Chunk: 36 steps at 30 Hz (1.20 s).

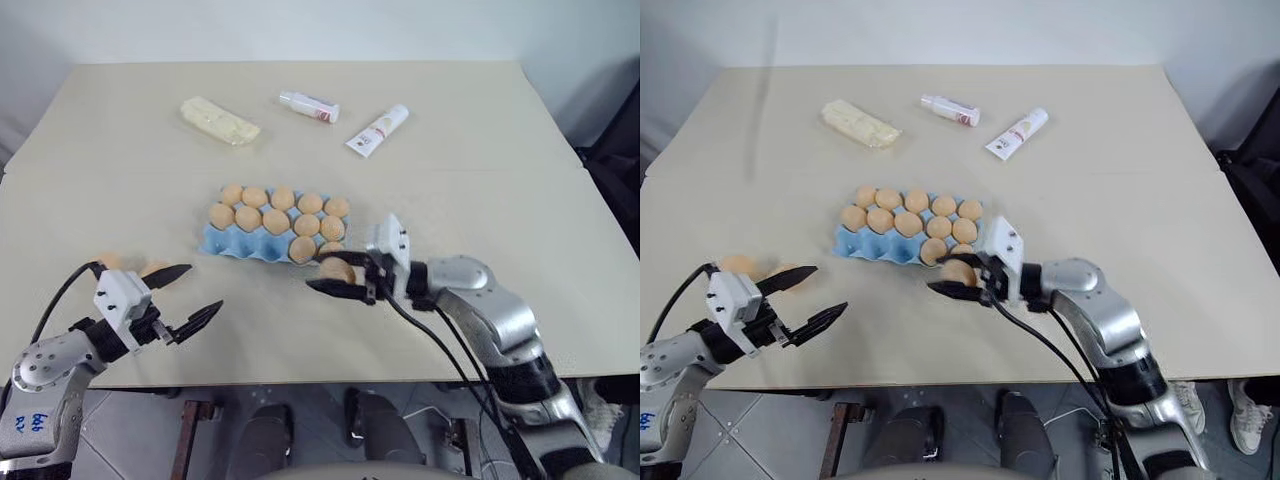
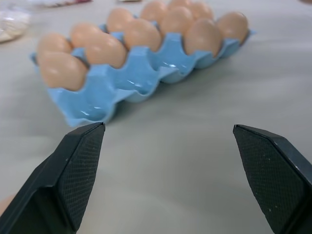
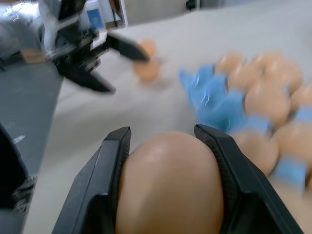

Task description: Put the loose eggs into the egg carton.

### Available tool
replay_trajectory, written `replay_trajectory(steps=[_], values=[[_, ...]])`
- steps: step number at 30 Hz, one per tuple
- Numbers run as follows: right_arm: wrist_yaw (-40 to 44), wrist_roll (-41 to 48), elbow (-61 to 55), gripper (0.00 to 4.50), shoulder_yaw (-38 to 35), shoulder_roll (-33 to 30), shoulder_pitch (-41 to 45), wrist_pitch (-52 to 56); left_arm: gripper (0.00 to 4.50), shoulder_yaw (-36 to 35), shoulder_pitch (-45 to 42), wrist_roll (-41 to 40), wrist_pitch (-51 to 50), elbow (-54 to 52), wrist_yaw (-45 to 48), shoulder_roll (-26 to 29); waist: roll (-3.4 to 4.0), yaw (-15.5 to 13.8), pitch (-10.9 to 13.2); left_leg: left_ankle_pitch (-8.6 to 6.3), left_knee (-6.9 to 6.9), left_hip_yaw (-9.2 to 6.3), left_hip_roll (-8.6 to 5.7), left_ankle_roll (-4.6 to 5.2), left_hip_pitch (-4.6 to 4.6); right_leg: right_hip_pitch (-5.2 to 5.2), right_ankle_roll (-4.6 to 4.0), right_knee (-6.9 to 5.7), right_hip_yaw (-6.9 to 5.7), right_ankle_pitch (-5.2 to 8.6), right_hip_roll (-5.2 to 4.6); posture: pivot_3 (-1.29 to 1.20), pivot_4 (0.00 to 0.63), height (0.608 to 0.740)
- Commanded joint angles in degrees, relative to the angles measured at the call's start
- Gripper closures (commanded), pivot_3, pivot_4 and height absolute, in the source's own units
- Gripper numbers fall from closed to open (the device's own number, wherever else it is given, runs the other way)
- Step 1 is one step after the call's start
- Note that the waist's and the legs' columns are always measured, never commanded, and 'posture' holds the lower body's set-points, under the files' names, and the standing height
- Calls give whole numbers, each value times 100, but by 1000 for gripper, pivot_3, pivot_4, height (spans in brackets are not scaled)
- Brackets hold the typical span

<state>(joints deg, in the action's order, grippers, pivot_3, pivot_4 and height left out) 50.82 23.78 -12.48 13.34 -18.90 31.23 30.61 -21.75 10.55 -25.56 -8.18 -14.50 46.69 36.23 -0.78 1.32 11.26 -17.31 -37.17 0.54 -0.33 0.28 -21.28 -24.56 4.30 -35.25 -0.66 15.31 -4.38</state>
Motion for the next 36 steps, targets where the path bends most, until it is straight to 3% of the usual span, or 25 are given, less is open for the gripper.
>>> replay_trajectory(steps=[1,4,10,14,18,22,25,32,36], values=[[-566,-479,662,2585,279,571,776,-145,0,-238,147,-91,86,18,-74,-67,-3,37,-2,0,2,0,0,-1,1,-1,-2,-1,-2,1,0,0,150,740],[-1055,-1305,2114,2585,637,1149,1429,-973,0,-241,230,-60,143,42,-86,-110,-9,65,-6,-1,7,-1,0,-6,2,-6,-8,-7,-4,5,1,0,150,740],[-1142,-1618,3487,2585,573,1760,1907,-1691,0,-235,254,-65,133,-54,-181,-148,-13,50,-8,-9,6,-7,-2,0,-22,-15,-9,8,-23,5,-5,0,150,740],[-912,-1588,3473,1403,578,1830,1870,-1758,0,-218,270,-66,139,-107,-233,-165,-15,76,-10,-16,10,-3,-1,-1,-21,-15,-6,12,-27,3,-5,0,150,740],[-408,-1152,2412,14,411,1482,1488,-1327,0,-255,324,-94,136,-162,-253,-167,-15,69,-10,-17,16,-5,1,-3,-23,-18,-7,12,-30,4,-4,0,150,740],[233,-657,1246,14,219,796,901,-1133,0,-286,376,-94,146,-158,-259,-173,-16,35,-10,-22,11,-5,1,4,-26,-15,-6,23,-30,4,-5,0,150,740],[720,-288,722,14,-273,244,279,-1667,0,-349,382,-99,118,-160,-314,-163,-17,18,-10,-22,9,-8,1,4,-25,-8,-6,31,-34,4,-5,0,150,740],[1738,-216,1027,14,-938,-813,-884,-3107,0,-929,812,-122,89,-85,-487,-203,-17,68,-10,-21,11,6,4,3,-7,2,-6,28,-27,4,-2,0,150,740],[1923,84,1054,14,-1153,-1013,-1256,-3118,0,-1346,1308,-195,156,95,-606,-466,-17,64,-10,-19,10,14,11,0,7,4,-7,18,-20,5,5,0,150,740]])
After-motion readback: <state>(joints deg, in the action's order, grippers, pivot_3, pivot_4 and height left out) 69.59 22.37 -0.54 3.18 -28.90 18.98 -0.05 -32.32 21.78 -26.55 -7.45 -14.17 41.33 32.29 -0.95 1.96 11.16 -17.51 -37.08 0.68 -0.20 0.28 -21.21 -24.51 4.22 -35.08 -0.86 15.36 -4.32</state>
